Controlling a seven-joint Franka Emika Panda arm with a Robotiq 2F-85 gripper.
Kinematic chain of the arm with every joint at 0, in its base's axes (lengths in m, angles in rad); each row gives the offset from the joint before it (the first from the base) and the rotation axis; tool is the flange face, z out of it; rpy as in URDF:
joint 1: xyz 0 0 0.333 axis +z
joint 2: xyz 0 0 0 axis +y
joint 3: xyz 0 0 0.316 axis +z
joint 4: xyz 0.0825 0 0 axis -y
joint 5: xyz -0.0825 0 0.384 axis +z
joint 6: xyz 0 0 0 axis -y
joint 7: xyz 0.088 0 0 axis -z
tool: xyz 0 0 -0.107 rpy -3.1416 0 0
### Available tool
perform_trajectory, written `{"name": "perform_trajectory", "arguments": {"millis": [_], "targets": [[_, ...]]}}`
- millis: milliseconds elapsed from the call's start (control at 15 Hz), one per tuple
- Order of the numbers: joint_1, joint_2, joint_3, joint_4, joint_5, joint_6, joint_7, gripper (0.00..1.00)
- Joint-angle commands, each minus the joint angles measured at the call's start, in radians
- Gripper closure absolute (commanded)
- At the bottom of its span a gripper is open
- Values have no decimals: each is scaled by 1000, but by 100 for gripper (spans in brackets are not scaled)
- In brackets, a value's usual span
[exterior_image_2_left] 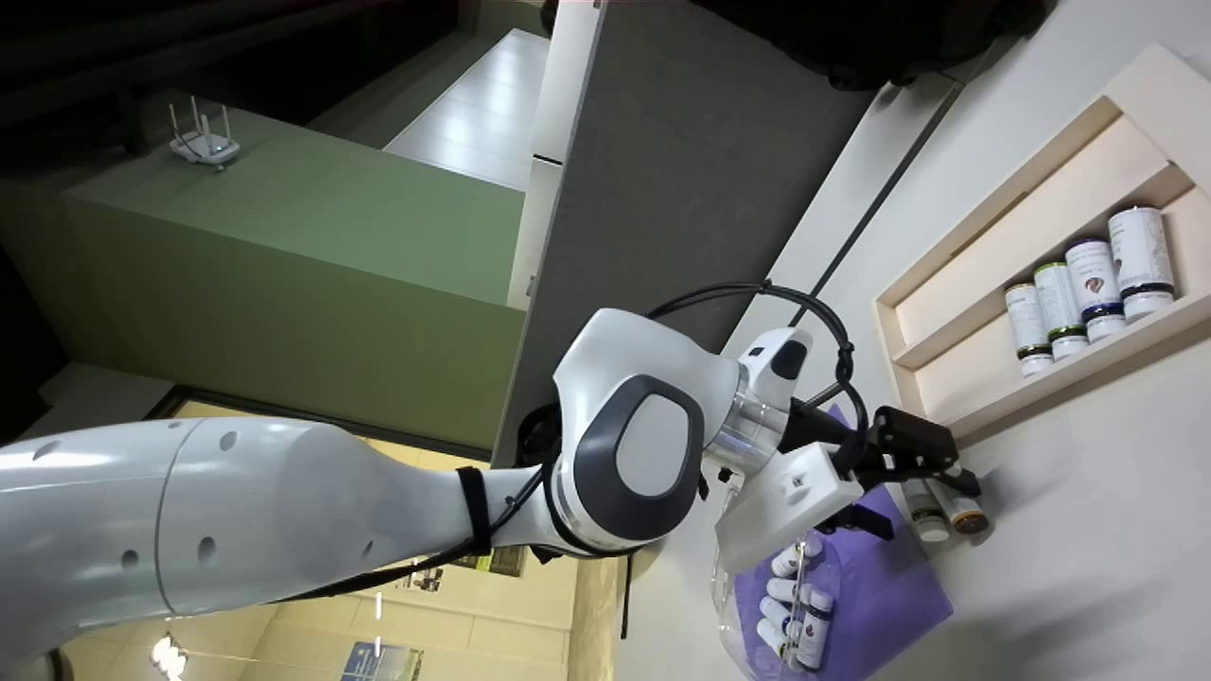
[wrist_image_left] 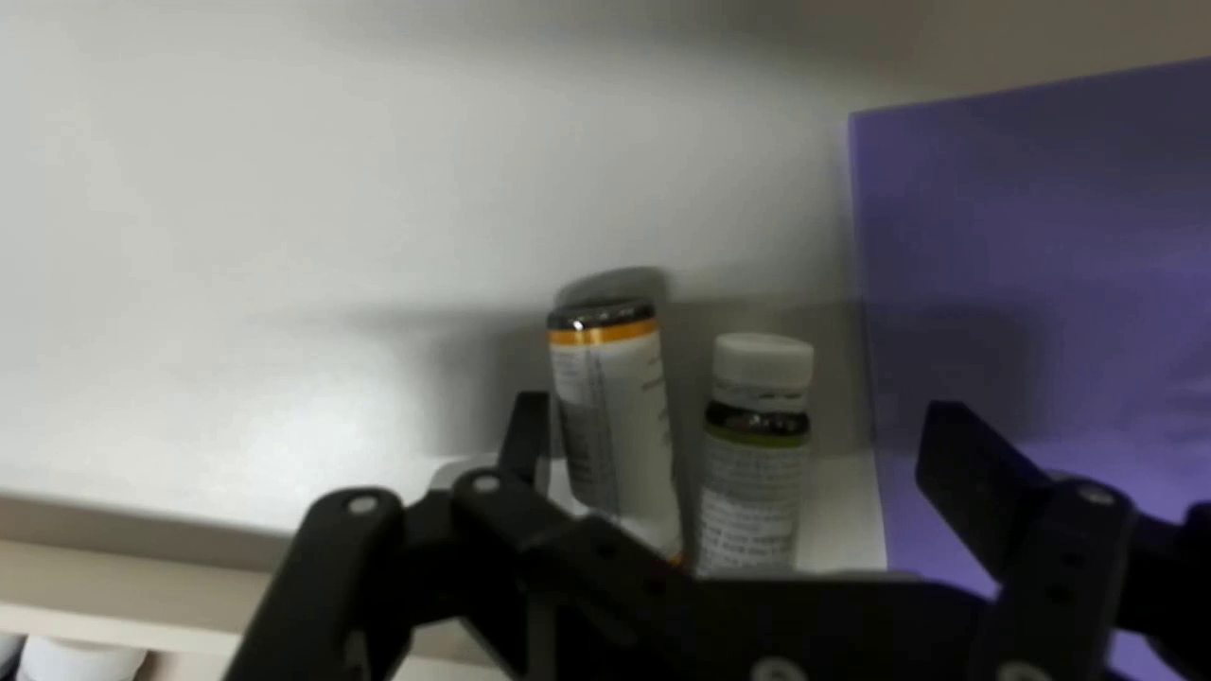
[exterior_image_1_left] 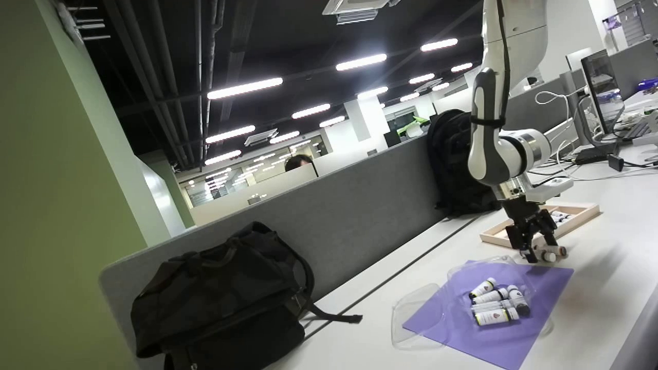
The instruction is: Pick up two bottles and put them in the bowl
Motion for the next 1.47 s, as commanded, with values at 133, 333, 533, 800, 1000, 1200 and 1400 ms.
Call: {"name": "perform_trajectory", "arguments": {"millis": [133,333,533,800,1000,1200,1400], "targets": [[25,33,-29,33,-76,20,73,40],[36,15,-38,41,-94,-7,92,57],[51,-21,-47,59,-104,-96,126,75],[37,-97,-9,91,-72,-249,102,99],[35,-190,39,111,-15,-355,64,100],[55,-257,96,146,86,-439,25,100],[104,-280,136,172,164,-527,17,100]]}}
